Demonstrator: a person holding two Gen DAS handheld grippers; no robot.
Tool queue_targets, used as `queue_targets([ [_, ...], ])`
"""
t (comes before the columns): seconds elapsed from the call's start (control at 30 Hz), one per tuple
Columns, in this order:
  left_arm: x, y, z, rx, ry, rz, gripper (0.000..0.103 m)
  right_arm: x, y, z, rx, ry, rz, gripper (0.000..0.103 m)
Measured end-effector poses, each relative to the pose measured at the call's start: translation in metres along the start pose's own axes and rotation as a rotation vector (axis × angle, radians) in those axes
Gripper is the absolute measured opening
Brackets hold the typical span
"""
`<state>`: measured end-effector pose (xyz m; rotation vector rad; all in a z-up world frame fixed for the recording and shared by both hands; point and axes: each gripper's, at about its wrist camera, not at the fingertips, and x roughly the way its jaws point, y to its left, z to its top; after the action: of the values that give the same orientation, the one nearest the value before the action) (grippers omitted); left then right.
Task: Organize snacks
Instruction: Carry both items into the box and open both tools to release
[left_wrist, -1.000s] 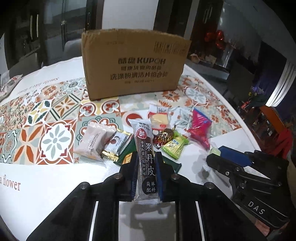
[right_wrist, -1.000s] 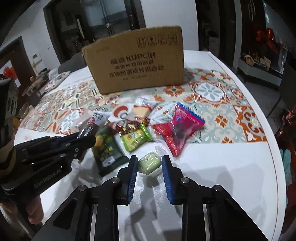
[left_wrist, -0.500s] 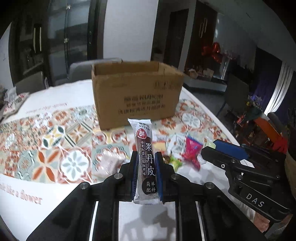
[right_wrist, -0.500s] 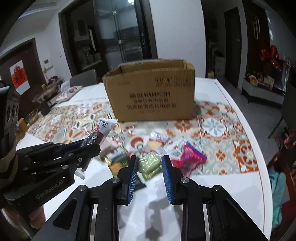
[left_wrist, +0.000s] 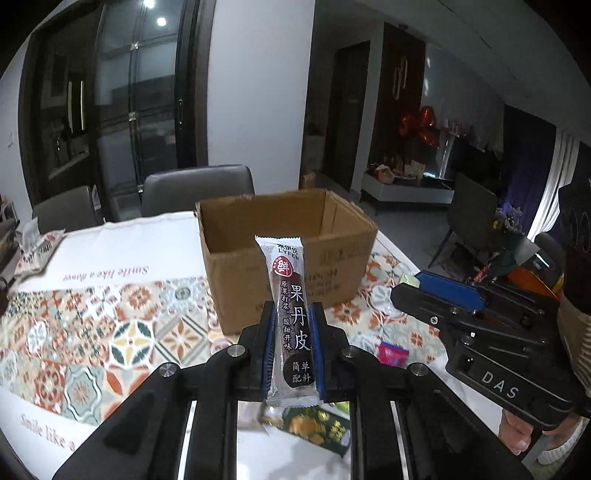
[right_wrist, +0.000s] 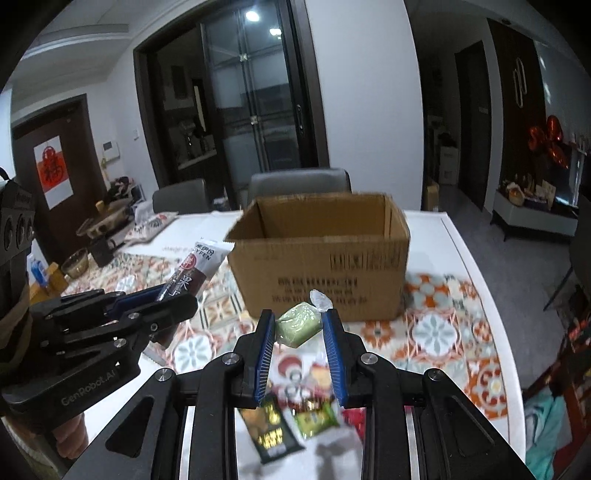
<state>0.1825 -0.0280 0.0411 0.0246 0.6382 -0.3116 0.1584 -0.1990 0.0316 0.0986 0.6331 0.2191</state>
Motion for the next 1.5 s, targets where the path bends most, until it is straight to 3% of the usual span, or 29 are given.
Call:
queue_targets([
  [0.5, 0.021, 0.015, 0.069, 0.061, 0.014, 0.000, 0.018, 0.018, 0.007, 0.078, -0.081, -0.060, -0.009, 0.028],
  [0.7, 0.048, 0.024, 0.093, 0.083, 0.043, -0.047, 0.018, 0.045, -0.002, 0.101, -0.081, -0.007, -0.019, 0.029],
  [1.23, 0.136, 0.046, 0.108, 0.034, 0.198, 0.015, 0.020, 0.126, -0.030, 0.108, -0.048, 0.145, -0.030, 0.029],
  [1.33, 0.139, 0.046, 0.109, 0.033, 0.193, 0.044, 0.036, 0.134, -0.034, 0.110, -0.038, 0.155, -0.025, 0.029],
  [1.37, 0.136, 0.047, 0.109, 0.032, 0.183, 0.049, 0.038, 0.135, -0.035, 0.110, -0.033, 0.160, -0.033, 0.034],
  [1.4, 0.133, 0.048, 0.109, 0.035, 0.178, 0.056, 0.039, 0.136, -0.036, 0.109, -0.025, 0.160, -0.037, 0.046],
  [1.5, 0.119, 0.050, 0.104, 0.038, 0.154, 0.079, 0.046, 0.130, -0.037, 0.104, -0.019, 0.148, -0.036, 0.050],
])
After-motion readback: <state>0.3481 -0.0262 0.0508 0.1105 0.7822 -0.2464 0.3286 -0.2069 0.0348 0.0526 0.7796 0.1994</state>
